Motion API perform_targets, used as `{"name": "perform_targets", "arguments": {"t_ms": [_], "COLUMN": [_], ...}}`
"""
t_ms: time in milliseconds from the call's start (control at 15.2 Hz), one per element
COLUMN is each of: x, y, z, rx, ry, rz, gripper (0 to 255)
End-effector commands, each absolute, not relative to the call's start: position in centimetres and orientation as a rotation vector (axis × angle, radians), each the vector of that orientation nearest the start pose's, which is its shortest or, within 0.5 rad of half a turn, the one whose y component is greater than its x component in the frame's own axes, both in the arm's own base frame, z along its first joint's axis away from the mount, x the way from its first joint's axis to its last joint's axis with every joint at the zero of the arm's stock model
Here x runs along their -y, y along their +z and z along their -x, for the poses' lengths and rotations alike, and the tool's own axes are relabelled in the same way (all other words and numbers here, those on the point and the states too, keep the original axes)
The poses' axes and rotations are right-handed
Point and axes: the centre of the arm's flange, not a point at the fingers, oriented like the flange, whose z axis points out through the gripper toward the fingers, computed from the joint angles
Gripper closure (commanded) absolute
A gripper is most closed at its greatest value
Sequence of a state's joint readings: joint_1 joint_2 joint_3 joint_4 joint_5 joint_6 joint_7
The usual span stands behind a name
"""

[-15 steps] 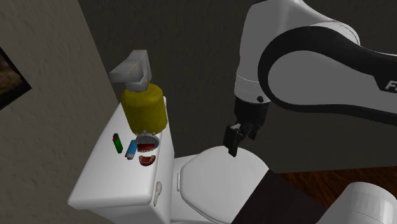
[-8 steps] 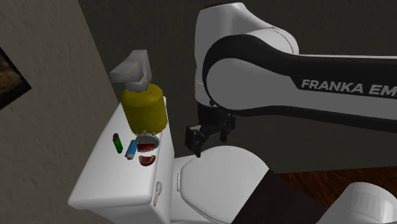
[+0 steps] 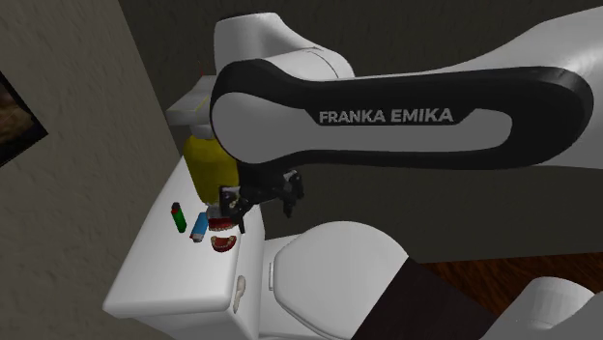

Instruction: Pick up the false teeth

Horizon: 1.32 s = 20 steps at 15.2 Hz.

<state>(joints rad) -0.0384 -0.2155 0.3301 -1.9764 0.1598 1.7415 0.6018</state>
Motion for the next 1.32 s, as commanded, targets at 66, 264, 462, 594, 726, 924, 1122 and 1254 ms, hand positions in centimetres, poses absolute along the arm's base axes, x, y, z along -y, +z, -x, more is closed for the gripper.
{"name": "perform_targets", "arguments": {"t_ms": [66, 264, 462, 594, 726, 924, 1122, 1254], "x": [-18.8, -20.6, -21.8, -21.8, -21.8, -21.8, -21.8, -21.8], "y": [55.0, 54.6, 54.4, 53.3, 52.2, 50.4, 50.4, 50.4], "z": [-49.9, -53.3, -55.8, -55.8, -55.8, -55.8, -55.8, -55.7], "rx": [-0.622, -0.706, -0.766, -0.766, -0.766, -0.766, -0.766, -0.766], "ry": [0.098, 0.098, 0.097, 0.097, 0.097, 0.097, 0.097, 0.097], "rz": [3.007, 2.986, 2.969, 2.969, 2.969, 2.969, 2.969, 2.969], "gripper": [0, 0, 0, 0, 0, 0, 255, 255]}}
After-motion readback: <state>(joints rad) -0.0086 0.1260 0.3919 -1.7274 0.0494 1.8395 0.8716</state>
